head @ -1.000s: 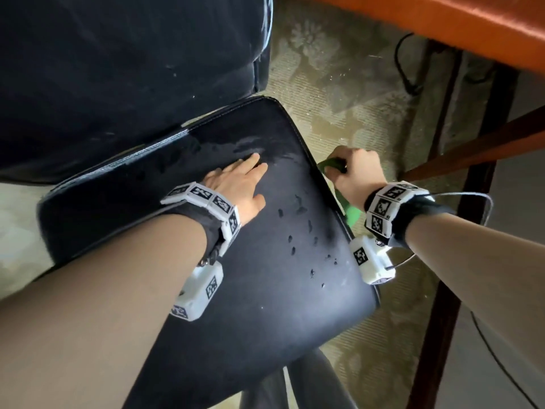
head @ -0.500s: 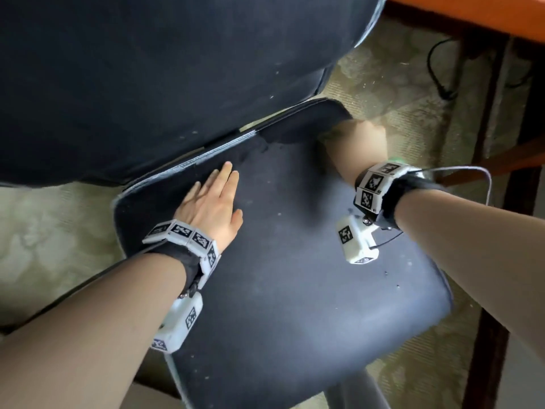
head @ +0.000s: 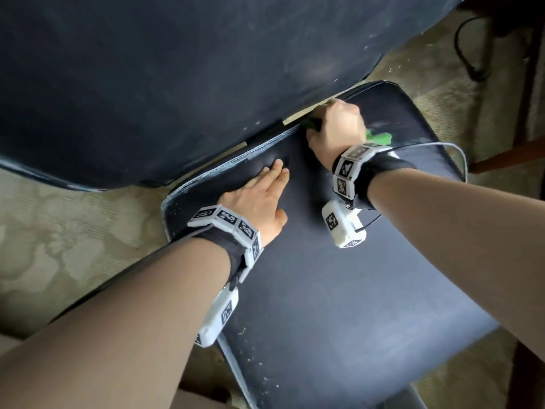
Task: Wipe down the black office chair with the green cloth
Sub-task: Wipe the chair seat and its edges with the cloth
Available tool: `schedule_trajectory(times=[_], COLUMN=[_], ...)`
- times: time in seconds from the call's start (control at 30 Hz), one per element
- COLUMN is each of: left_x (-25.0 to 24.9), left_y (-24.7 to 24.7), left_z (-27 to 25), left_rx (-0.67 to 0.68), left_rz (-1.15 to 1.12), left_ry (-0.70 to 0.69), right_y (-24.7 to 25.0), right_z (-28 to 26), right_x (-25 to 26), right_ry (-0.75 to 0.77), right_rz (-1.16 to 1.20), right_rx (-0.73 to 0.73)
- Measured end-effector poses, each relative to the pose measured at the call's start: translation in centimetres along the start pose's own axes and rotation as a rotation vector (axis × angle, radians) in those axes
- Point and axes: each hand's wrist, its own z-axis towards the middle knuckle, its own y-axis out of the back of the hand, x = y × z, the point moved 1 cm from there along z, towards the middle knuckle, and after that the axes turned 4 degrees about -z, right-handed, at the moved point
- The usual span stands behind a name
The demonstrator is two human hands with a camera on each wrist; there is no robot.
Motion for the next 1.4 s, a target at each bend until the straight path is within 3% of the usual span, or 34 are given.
schedule_trajectory(times=[0.1,0.27,0.47,0.67,0.8,0.87,1.0,1.17,1.27,1.4], left_x=[0.0,-0.3,-0.1,-0.1,-0.1,0.0,-0.1,-0.8,-0.8,0.0], left_y=[0.1,0.1,-0.2,-0.5,-0.4,0.3,1.4,0.5,0.5,0.8], left_z=[0.0,0.1,0.0,-0.1,-0.1,-0.1,0.1,0.7,1.0,0.9], left_rx=[0.011,0.036,0.036,0.02,0.055,0.078,0.037,-0.002,-0.017,0.016], left_rz=[-0.002,-0.014,-0.027,-0.045,-0.039,-0.037,-0.019,-0.046,-0.003,0.01], left_ry=[-0.003,0.01,0.017,0.011,0.011,0.0,0.017,0.04,0.032,0.021], right_y=[-0.1,0.3,-1.5,-0.6,-1.6,-0.8,2.5,1.7,0.0,-0.4], right_z=[-0.4,1.2,0.2,2.0,-0.4,-0.3,2.1,2.2,1.1,0.1], right_x=[0.4,-0.8,1.9,-0.2,2.8,2.6,-1.7,-2.6,0.4,1.9], right_ry=[0.08,-0.068,0.087,-0.055,0.16,0.19,0.003,-0.084,-0.035,0.176], right_rz=[-0.009,-0.077,-0.034,-0.109,-0.015,0.014,-0.136,-0.186,-0.118,-0.07], right_rx=[0.043,-0.039,0.08,0.007,0.144,0.147,-0.005,0.067,0.096,0.169])
